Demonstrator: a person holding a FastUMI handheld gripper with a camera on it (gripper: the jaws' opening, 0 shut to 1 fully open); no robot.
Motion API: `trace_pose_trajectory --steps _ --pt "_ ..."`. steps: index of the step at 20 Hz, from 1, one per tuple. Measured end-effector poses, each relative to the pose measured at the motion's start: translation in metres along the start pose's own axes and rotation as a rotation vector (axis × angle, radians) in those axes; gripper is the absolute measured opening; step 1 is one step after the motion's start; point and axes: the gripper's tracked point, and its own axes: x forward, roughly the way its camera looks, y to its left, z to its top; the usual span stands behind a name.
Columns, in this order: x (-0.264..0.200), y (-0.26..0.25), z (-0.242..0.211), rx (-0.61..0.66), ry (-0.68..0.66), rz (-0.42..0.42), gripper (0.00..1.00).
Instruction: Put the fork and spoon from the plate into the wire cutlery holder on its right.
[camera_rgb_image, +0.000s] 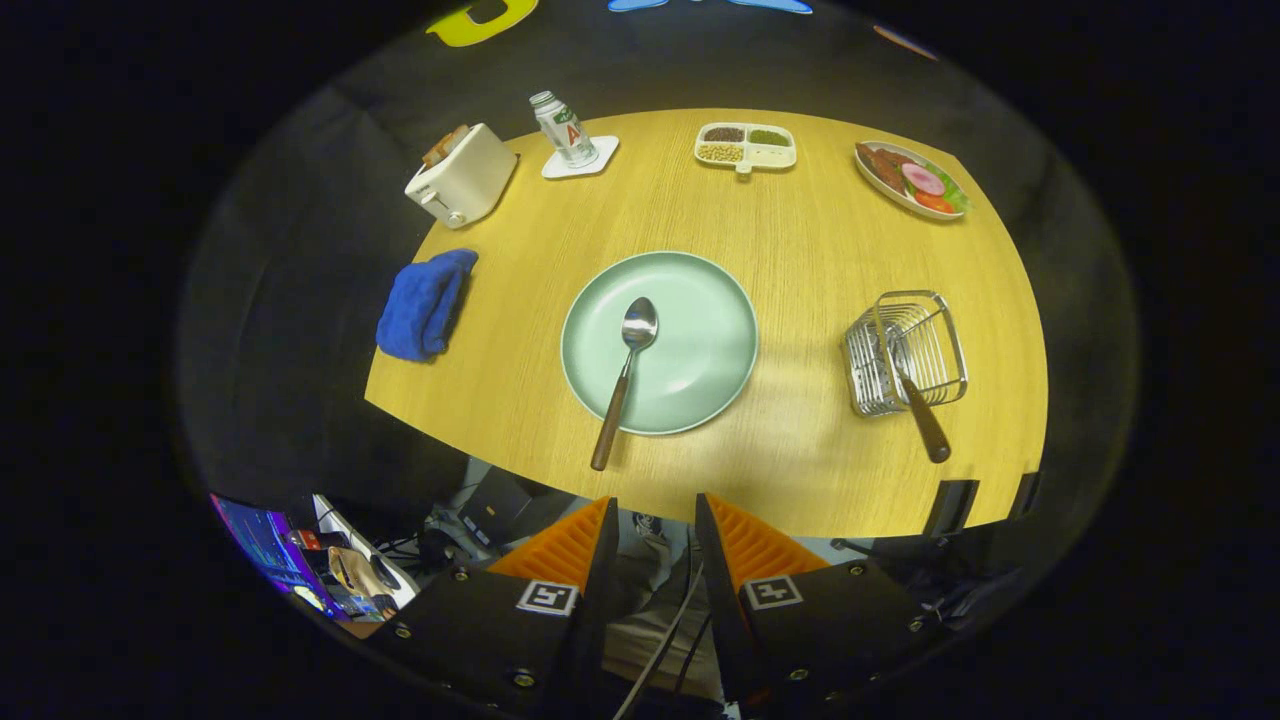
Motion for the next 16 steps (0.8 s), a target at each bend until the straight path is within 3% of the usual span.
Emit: trace_pose_trajectory --steps 3,16 --pt "0.019 0.021 -0.003 0.041 0.048 0.056 0.49" --pt "0.093 0.036 0.003 0.110 0.116 0.039 0.50"
